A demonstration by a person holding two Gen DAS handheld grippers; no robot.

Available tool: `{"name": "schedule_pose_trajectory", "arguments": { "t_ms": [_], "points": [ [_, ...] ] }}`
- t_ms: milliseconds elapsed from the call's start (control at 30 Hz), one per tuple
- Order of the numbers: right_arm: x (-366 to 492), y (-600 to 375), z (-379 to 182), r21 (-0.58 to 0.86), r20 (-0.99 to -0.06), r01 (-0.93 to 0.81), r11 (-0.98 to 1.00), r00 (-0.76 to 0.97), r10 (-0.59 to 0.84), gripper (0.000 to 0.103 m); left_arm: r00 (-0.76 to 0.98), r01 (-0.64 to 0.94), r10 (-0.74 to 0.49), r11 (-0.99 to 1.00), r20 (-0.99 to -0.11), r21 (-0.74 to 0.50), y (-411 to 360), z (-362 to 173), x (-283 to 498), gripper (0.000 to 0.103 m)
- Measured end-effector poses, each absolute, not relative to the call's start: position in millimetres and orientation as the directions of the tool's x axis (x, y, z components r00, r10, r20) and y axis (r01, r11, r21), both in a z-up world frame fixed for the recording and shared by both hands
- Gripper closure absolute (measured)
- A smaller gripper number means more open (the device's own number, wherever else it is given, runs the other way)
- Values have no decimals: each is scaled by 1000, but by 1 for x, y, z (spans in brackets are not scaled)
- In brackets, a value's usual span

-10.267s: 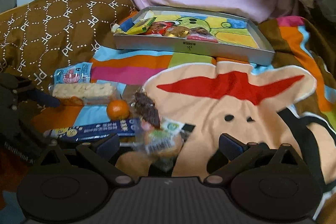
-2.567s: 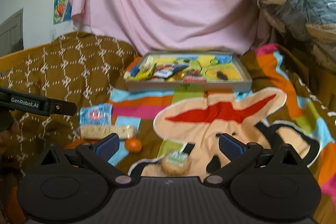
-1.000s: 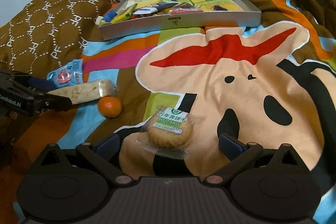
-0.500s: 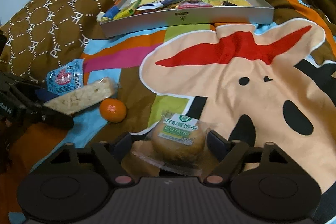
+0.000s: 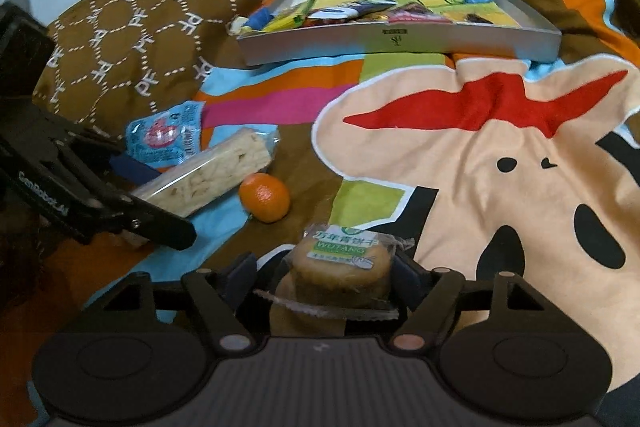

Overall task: Organize snacks
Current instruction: 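Grasp the WUTANG biscuit pack with the right tool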

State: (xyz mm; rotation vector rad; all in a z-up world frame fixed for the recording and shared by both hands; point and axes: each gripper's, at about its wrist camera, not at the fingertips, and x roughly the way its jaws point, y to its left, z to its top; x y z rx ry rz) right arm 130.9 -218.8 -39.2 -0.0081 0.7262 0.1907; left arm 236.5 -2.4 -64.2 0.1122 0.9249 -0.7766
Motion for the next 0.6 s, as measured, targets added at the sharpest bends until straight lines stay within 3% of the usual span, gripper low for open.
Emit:
{"name": "schedule_pose_trajectory", "arguments": {
  "t_ms": [233, 367, 467, 600],
  "points": [
    [141, -210, -45, 40, -668, -143, 989, 732, 133, 19, 403, 627, -516, 758, -756, -183, -10, -65, 240, 25],
    [139, -209, -46, 35, -664, -131, 991, 738, 121, 32, 421, 619, -491, 770, -763, -154, -11, -64, 237, 43],
    [137, -207, -45, 28, -660, -126, 992, 743, 113, 35, 414, 597, -488, 783, -769, -175, -11, -64, 237, 57],
    [134, -206, -44, 25, -655, -130, 991, 747, 114, 41, 411, 569, -475, 800, -778, -188, -13, -64, 234, 66]
  ]
}}
